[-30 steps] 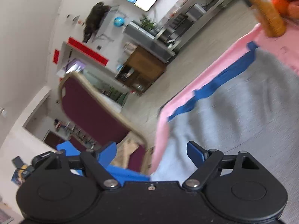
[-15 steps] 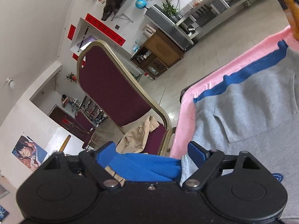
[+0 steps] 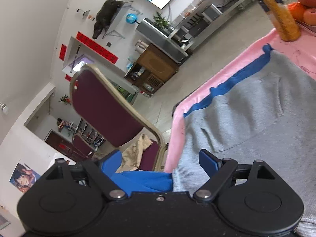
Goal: Fold clothes
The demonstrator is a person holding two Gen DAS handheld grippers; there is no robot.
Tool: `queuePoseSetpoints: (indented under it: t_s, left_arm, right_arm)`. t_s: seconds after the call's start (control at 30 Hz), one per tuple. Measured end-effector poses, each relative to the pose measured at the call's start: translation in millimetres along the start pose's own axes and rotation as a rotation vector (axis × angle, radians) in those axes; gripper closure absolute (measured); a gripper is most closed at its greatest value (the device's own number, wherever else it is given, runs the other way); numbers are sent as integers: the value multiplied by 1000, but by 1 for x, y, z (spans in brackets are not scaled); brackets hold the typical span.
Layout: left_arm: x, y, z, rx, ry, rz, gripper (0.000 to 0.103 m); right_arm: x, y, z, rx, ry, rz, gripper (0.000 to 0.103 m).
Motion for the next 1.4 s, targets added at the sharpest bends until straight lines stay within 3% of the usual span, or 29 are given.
queuePoseSetpoints:
  t_s: [0.17, 0.37, 0.53, 0.73, 0.83, 0.9, 0.93, 1.0, 1.07, 1.17, 1.27, 1.33, 1.4]
  left_arm:
    - [-59, 7, -59, 14, -244, -123, 54]
    - [-99, -26, -80, 30, -225, -140, 54]
    - [-84, -54, -88, 41, -194, 114, 57]
    - [-14, 1, -51, -167, -96, 241, 58]
    - [37, 24, -27, -260, -43, 427, 57]
    - [68, 29, -16, -251, 18, 469, 58]
    - [82, 30, -12, -244, 56, 458, 60]
    - [94, 32, -5, -226, 111, 344, 60]
    - [90, 34, 2, -209, 131, 222, 58]
    - [70, 30, 18, -162, 108, 115, 57]
    - [56, 16, 34, -108, 107, 82, 65]
    - [51, 2, 41, -76, 117, 74, 82]
    - [45, -10, 46, -45, 123, 70, 85]
  right_arm:
    - [-20, -4, 1, -1, -33, -34, 18]
    - [-22, -1, -7, 13, -36, -37, 18]
    - [-16, 12, -5, -4, -9, -41, 18]
    - [-22, 27, 3, -42, -20, -46, 18]
    - [-23, 23, 0, -31, -37, -33, 18]
    - [-19, 20, -4, -19, -35, -23, 18]
    - [-17, 18, -5, -12, -29, -17, 18]
    - [-12, 15, -7, -1, -22, -5, 18]
    - [-7, 10, -8, 8, -20, 7, 18]
    - [-1, 3, -10, 17, -11, 14, 18]
    - [4, 0, -11, 16, 6, 19, 18]
    - [4, -1, -10, 10, 9, 14, 18]
    - [0, -4, -8, 4, 0, 8, 18]
Point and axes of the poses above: each gripper's, at about its wrist camera, not at the fingertips, and y roughly against the way its jaws point, x to its left, z to its top, the point moved 9 cm from there along -y, roughly the way its jaws point, and after that the axes turned 9 degrees about z, right-handed, at the moved point
